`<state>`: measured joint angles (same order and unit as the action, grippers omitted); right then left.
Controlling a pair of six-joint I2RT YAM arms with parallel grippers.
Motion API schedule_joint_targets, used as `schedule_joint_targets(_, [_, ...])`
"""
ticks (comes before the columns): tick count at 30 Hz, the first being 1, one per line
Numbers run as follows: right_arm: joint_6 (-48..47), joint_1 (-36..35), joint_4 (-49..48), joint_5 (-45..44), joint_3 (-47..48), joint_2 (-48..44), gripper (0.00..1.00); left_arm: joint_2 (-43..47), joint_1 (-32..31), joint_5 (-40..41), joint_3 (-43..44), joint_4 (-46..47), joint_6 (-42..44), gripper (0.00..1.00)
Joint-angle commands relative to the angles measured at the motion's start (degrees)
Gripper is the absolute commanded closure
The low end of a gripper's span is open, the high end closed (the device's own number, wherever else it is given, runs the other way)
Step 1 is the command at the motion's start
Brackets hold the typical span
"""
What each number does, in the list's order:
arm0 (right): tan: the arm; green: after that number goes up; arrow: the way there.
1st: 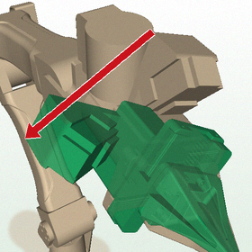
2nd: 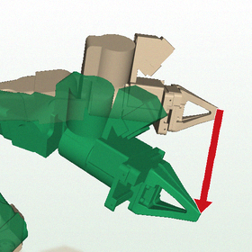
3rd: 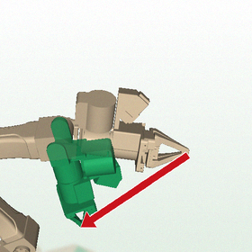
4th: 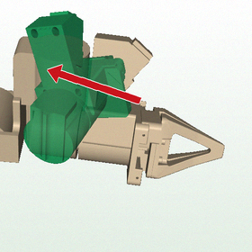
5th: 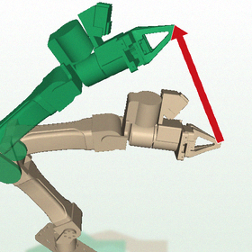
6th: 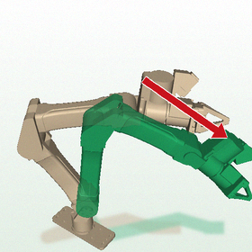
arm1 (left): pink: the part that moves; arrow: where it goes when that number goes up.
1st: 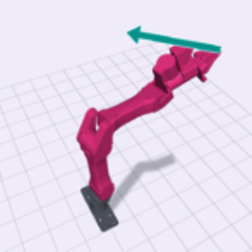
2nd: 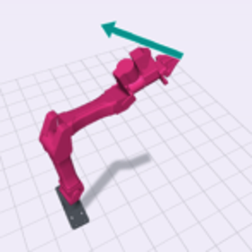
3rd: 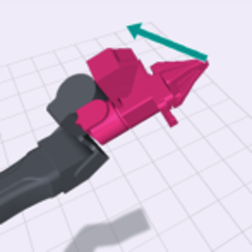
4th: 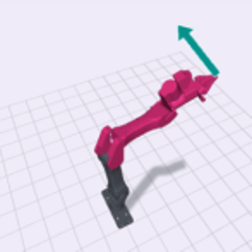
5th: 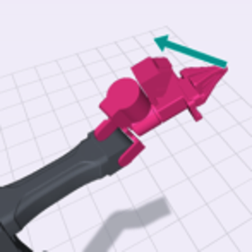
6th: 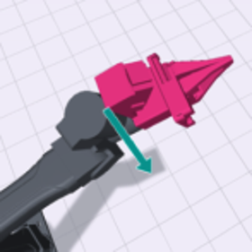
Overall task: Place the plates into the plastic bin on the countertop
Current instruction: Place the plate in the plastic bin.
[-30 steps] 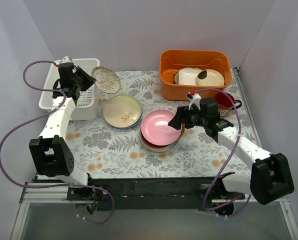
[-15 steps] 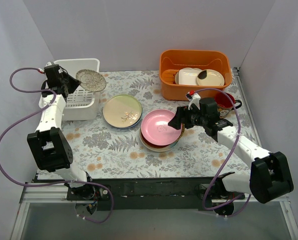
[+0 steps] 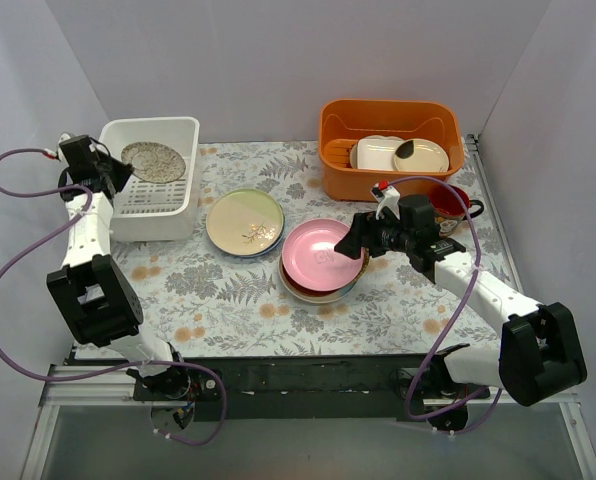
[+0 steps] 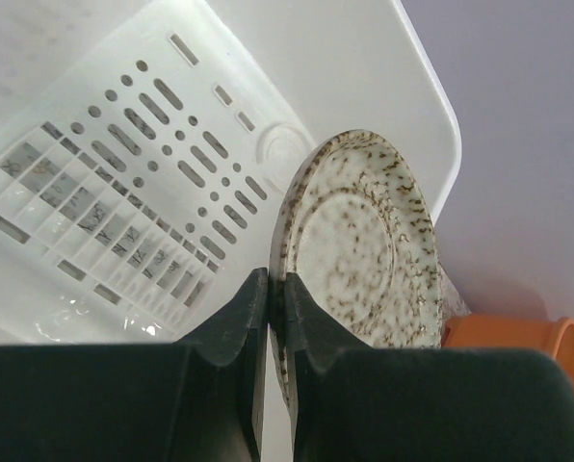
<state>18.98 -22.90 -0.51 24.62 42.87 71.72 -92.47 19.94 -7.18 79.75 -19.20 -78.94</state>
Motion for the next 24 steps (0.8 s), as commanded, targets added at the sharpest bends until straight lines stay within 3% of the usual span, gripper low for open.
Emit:
schedule_joint_targets(1, [0.18, 0.13, -2.47, 1.48, 1.95, 0.17, 0.12, 2.29, 1.23, 0.41, 0.24, 3.03, -1.40, 1.00])
schedule_joint_targets(24, [0.09, 0.13, -2.30, 1.57, 0.63, 0.52, 0.12, -4.03, 1.68, 3.40, 1.73, 4.08, 0.36, 1.00])
